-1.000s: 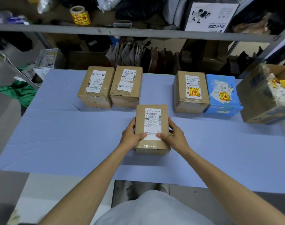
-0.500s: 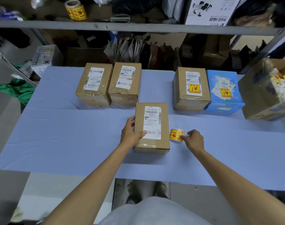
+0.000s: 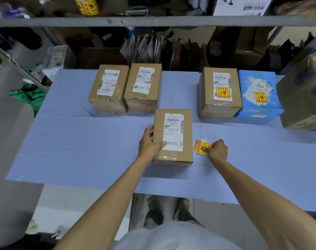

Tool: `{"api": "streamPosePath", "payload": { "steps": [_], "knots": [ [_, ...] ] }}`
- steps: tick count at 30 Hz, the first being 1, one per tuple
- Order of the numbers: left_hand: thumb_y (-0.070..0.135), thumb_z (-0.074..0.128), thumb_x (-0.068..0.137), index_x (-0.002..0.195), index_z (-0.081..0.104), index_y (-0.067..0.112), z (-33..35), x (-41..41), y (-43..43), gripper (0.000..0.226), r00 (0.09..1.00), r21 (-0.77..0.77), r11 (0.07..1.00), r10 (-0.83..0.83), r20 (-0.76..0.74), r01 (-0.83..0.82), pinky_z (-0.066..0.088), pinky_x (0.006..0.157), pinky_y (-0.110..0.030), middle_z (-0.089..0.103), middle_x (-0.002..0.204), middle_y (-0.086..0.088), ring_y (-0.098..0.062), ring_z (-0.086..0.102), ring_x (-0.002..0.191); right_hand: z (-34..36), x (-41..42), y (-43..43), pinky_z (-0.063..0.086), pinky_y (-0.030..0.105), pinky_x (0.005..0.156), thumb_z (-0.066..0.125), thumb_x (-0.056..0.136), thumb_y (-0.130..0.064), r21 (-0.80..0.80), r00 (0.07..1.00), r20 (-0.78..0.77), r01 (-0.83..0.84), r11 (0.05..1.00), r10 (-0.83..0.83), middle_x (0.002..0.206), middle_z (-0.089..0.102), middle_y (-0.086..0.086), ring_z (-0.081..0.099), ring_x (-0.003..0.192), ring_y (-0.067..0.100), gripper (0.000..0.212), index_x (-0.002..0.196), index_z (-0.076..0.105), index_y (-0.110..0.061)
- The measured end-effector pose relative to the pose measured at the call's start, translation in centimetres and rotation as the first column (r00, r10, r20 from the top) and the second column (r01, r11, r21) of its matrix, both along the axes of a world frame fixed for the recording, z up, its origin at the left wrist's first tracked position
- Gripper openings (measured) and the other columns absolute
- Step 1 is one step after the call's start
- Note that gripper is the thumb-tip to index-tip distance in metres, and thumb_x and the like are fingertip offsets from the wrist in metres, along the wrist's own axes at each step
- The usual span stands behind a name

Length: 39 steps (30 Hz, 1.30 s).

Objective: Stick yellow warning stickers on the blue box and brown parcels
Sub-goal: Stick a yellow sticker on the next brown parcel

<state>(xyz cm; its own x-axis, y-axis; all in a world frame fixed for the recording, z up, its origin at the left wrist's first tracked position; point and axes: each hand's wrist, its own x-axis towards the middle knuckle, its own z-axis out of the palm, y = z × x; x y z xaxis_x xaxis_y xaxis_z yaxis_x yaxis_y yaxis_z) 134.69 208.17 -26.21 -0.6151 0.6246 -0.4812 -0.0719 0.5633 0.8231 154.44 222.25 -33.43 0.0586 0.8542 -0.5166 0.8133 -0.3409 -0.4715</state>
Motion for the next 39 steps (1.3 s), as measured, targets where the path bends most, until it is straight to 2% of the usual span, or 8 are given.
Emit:
{"api": "streamPosePath", "payload": {
  "steps": [10, 14, 18, 23, 26, 29, 34, 39],
  "knots": [
    [0.008, 0.076, 0.075, 0.137, 0.040, 0.029, -0.2, 0.0, 0.0, 0.074, 1.000, 0.015, 1.000, -0.017, -0.017, 0.018, 0.040, 0.089, -0.024, 0.051, 0.137, 0.005, -0.008, 0.049, 0.107, 1.3, 1.3, 0.2, 0.046, 0.036, 0.073, 0.079, 0.076, -0.010, 0.045, 1.000, -0.005, -0.031, 0.999, 0.031, 0.108, 0.064, 0.020, 0.061, 0.099, 0.035, 0.040, 0.109, 0.059, 0.001],
    [0.009, 0.076, 0.076, 0.137, 0.041, 0.028, -0.3, 0.1, 0.0, 0.074, 1.000, 0.020, 1.000, -0.020, -0.020, 0.020, 0.041, 0.090, -0.026, 0.052, 0.137, 0.005, -0.009, 0.049, 0.107, 1.9, 2.2, 0.4, 0.047, 0.034, 0.068, 0.079, 0.076, -0.010, 0.046, 0.999, -0.029, -0.015, 0.999, 0.016, 0.096, 0.066, 0.018, 0.063, 0.088, 0.031, 0.026, 0.093, 0.062, -0.003],
    [0.010, 0.076, 0.076, 0.138, 0.040, 0.029, -0.5, 0.1, 0.0, 0.075, 0.999, 0.013, 1.000, -0.023, -0.039, 0.024, 0.042, 0.092, -0.029, 0.051, 0.137, 0.005, -0.012, 0.050, 0.113, 3.1, 2.4, 0.7, 0.045, 0.033, 0.065, 0.077, 0.076, -0.007, 0.048, 0.988, -0.148, -0.041, 0.998, 0.047, 0.082, 0.064, 0.015, 0.059, 0.075, 0.027, 0.022, 0.073, 0.055, -0.007],
    [0.011, 0.074, 0.076, 0.140, 0.035, 0.026, 0.0, 0.1, 0.4, 0.076, 0.995, -0.067, 0.996, -0.071, -0.070, 0.066, 0.042, 0.091, -0.029, 0.046, 0.138, -0.002, -0.020, 0.050, 0.117, 6.6, 1.7, 1.5, 0.051, 0.029, 0.052, 0.070, 0.080, 0.002, -0.035, 0.928, -0.327, -0.200, 0.979, 0.178, 0.077, 0.063, 0.021, 0.062, 0.060, 0.026, 0.019, 0.080, 0.052, -0.002],
    [0.010, 0.073, 0.075, 0.140, 0.032, 0.022, 1.2, 0.8, 1.0, 0.078, 0.928, -0.156, 0.980, -0.170, -0.331, 0.123, 0.040, 0.095, -0.032, 0.032, 0.137, -0.008, -0.028, 0.041, 0.125, 9.0, 0.1, 1.8, 0.053, 0.028, 0.053, 0.071, 0.081, 0.001, 0.010, 0.898, -0.390, -0.218, 0.976, 0.205, 0.068, 0.062, 0.016, 0.061, 0.055, 0.021, 0.018, 0.079, 0.054, -0.003],
    [0.014, 0.072, 0.077, 0.133, 0.043, 0.021, 2.9, 2.1, 2.3, 0.064, 0.801, 0.030, 0.969, -0.185, -0.570, 0.245, 0.036, 0.097, -0.028, 0.039, 0.133, -0.004, -0.023, 0.038, 0.123, 10.9, -2.2, 1.4, 0.050, 0.028, 0.056, 0.069, 0.083, -0.002, 0.097, 0.852, -0.461, -0.228, 0.969, 0.247, 0.067, 0.062, 0.013, 0.060, 0.060, 0.019, 0.013, 0.076, 0.058, -0.001],
    [0.022, 0.072, 0.083, 0.122, 0.052, 0.015, 4.9, 2.7, 4.1, 0.044, 0.994, 0.172, 0.979, -0.104, -0.021, 0.106, 0.051, 0.085, -0.032, 0.056, 0.118, -0.004, -0.019, 0.058, 0.101, 12.8, -5.1, -0.3, 0.050, 0.024, 0.059, 0.067, 0.086, -0.005, 0.152, 0.750, -0.598, -0.238, 0.959, 0.281, 0.074, 0.068, 0.005, 0.066, 0.069, 0.013, 0.005, 0.083, 0.065, -0.002],
    [0.010, 0.068, 0.086, 0.096, 0.061, 0.013, 4.5, 1.5, 3.0, 0.012, 0.997, 0.212, 0.977, -0.038, 0.069, 0.023, 0.056, 0.069, -0.030, 0.062, 0.093, -0.008, -0.018, 0.062, 0.075, 12.9, -6.3, -1.5, 0.053, 0.017, 0.058, 0.069, 0.084, -0.002, 0.122, 0.685, -0.681, -0.239, 0.963, 0.256, 0.080, 0.069, 0.012, 0.068, 0.069, 0.014, 0.008, 0.086, 0.065, 0.004]
  ]
}}
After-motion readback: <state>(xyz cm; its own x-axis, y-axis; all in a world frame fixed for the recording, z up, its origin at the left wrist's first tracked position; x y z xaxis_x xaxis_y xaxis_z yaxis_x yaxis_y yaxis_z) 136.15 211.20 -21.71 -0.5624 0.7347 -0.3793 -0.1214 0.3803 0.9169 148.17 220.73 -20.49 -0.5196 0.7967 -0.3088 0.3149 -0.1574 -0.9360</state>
